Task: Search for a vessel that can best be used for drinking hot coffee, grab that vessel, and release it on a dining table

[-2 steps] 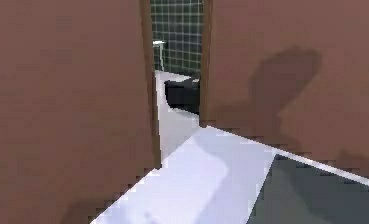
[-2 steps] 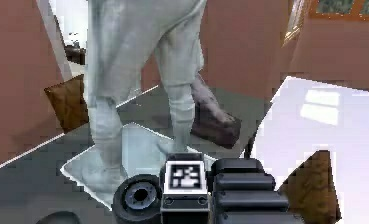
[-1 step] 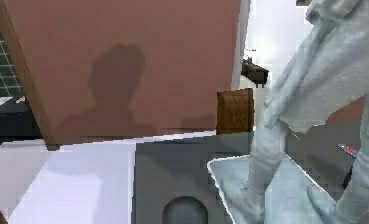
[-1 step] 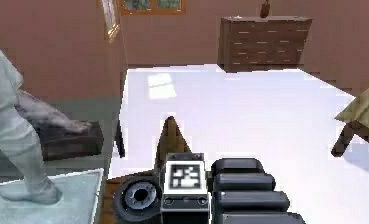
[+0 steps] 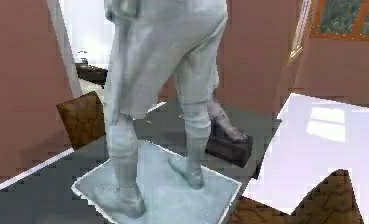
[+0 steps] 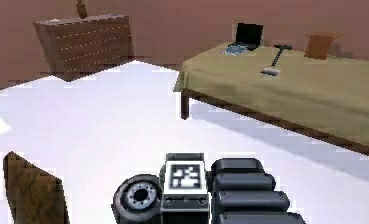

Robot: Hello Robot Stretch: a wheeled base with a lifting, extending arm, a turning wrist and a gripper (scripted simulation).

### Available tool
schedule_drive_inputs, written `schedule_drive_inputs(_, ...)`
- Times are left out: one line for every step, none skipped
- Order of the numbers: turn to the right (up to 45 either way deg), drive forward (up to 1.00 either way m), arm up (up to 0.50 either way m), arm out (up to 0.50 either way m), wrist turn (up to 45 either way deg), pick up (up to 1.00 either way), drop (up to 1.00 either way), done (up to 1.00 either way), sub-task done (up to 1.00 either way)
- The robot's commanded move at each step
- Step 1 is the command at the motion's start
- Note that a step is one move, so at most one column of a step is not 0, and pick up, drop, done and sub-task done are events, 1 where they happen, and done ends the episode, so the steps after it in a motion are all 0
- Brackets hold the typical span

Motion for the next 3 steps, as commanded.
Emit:
schedule_drive_inputs(42.0, 0.00, 0.00, 0.00, 0.0, 0.00, 0.00, 0.00, 0.00)
schedule_drive_inputs(0.0, 0.30, 0.00, 0.00, 0.0, 0.00, 0.00, 0.00, 0.00)
schedule_drive_inputs(-45.0, 0.00, 0.00, 0.00, 0.0, 0.00, 0.00, 0.00, 0.00)
